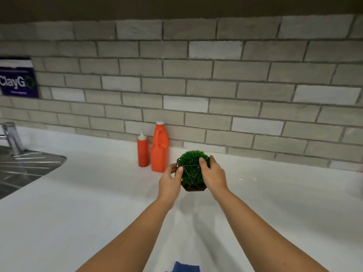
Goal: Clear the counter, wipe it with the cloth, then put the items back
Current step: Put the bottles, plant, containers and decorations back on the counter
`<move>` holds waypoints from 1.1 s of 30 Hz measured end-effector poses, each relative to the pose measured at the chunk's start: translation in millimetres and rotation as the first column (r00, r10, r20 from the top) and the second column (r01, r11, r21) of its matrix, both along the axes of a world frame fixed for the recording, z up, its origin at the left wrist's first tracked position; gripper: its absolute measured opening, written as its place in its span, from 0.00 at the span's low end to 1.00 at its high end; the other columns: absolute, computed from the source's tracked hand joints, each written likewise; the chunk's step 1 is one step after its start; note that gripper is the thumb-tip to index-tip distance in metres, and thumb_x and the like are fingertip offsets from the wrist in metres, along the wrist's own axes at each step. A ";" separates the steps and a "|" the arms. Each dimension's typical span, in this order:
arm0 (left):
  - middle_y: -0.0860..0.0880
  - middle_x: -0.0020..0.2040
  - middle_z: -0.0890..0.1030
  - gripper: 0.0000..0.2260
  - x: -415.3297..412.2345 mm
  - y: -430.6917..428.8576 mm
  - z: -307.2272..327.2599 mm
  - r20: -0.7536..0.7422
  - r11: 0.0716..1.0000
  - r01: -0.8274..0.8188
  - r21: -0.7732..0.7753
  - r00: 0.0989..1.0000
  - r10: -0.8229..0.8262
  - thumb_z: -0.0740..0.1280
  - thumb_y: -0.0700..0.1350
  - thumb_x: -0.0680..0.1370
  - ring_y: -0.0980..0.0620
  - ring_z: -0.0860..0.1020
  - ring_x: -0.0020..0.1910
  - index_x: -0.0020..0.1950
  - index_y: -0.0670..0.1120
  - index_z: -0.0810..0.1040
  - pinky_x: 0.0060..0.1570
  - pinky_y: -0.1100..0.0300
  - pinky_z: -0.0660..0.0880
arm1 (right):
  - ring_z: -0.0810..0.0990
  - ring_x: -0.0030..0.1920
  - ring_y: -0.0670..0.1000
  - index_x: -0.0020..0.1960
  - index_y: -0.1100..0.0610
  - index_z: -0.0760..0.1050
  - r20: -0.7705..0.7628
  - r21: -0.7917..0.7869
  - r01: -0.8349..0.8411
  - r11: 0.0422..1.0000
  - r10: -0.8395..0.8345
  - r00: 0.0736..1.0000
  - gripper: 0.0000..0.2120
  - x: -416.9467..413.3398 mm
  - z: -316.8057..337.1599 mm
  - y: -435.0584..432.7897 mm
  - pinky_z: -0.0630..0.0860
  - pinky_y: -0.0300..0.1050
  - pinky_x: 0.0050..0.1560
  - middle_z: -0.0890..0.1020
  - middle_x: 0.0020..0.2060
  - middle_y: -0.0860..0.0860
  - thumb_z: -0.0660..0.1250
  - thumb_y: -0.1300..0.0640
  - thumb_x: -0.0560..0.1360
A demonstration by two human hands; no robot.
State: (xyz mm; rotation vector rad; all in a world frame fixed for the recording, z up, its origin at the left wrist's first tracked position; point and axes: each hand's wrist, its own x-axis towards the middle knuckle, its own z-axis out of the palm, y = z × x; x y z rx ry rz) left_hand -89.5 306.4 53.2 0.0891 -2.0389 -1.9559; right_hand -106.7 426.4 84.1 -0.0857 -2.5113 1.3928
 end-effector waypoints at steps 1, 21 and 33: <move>0.51 0.55 0.77 0.10 -1.9 -8.9 -0.6 0.004 1.000 -0.007 -0.003 1.000 0.007 0.62 0.47 0.79 0.49 0.76 0.58 0.59 0.49 0.73 0.61 0.46 0.73 | 0.73 0.63 0.59 0.71 0.59 0.63 0.009 0.001 -0.026 1.000 0.026 1.000 0.25 -5.6 -0.8 -10.0 0.72 0.56 0.61 0.75 0.64 0.57 0.53 0.44 0.80; 0.48 0.56 0.75 0.15 -90.0 -213.1 -7.5 0.073 0.996 -0.026 -0.084 0.997 0.032 0.61 0.46 0.80 0.48 0.75 0.57 0.65 0.44 0.71 0.61 0.48 0.74 | 0.74 0.63 0.58 0.72 0.55 0.61 0.121 -0.008 -0.112 0.994 0.112 0.986 0.24 -91.9 -21.7 -207.3 0.73 0.52 0.61 0.74 0.64 0.56 0.51 0.44 0.80; 0.49 0.61 0.74 0.17 -148.3 -313.6 -37.3 0.171 0.997 0.065 -0.035 0.984 -0.058 0.60 0.47 0.80 0.52 0.73 0.57 0.69 0.46 0.70 0.61 0.53 0.73 | 0.74 0.63 0.57 0.70 0.57 0.64 0.168 0.019 -0.074 0.997 0.070 0.983 0.23 -140.9 -50.5 -303.4 0.72 0.49 0.62 0.75 0.63 0.55 0.54 0.45 0.80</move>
